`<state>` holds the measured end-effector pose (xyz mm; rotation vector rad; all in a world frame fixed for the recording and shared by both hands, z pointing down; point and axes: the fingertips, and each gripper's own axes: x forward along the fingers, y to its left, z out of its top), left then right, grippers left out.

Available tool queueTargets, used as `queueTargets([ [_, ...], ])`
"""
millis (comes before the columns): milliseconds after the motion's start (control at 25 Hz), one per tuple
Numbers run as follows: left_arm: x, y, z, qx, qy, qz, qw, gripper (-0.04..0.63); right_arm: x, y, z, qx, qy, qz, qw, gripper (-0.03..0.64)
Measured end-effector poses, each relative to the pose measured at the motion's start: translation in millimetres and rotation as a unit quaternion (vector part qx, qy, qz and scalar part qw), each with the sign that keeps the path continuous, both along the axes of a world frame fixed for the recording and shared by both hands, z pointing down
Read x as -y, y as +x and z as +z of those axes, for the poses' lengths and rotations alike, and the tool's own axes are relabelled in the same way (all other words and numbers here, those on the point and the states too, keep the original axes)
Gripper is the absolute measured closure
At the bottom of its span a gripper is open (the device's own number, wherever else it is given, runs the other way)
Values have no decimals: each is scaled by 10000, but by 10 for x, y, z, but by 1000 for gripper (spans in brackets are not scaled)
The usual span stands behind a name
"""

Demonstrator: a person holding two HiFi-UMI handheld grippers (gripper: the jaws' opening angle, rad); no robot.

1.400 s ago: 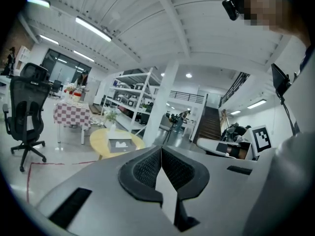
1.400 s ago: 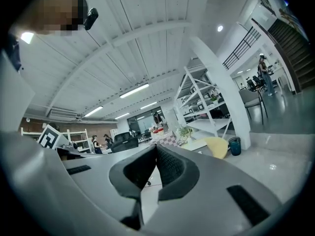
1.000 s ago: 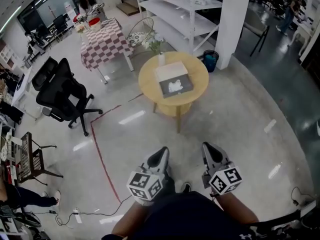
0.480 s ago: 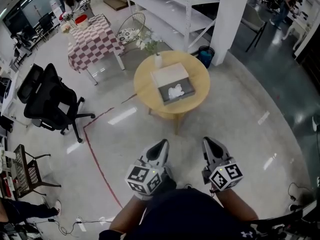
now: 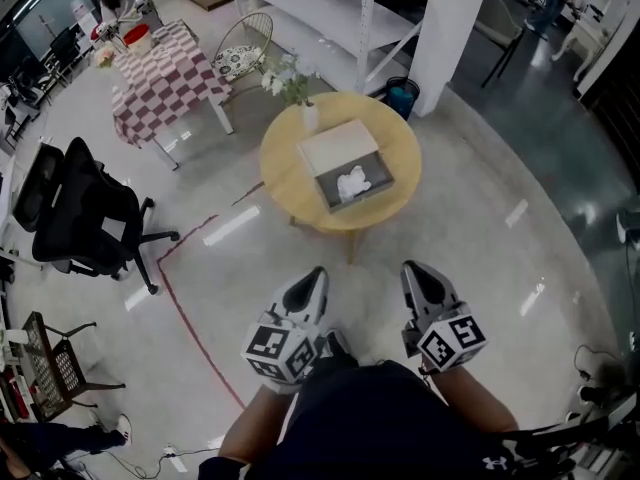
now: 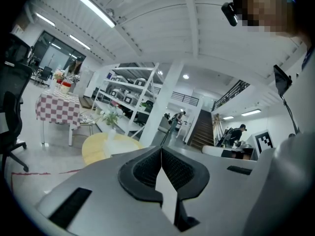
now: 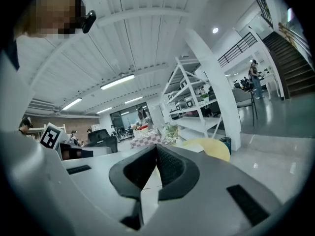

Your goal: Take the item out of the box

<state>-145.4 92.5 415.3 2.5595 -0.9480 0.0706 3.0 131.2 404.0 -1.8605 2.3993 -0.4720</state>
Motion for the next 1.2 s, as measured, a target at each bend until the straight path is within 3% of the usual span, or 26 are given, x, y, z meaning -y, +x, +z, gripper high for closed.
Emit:
queueTargets([
  [480,338,-327,122,-33,-166,6,9999,577,331,-330,67,1,-106,-8,9999,604],
  [880,579,-117,128,-96,-209,177,9996,577,554,-187,97,4,-155,113,9998,604],
  [1200,1002,-3,86,5,-137,-3,9999,577,1039,-28,46,73,-29,-36,10000,604],
])
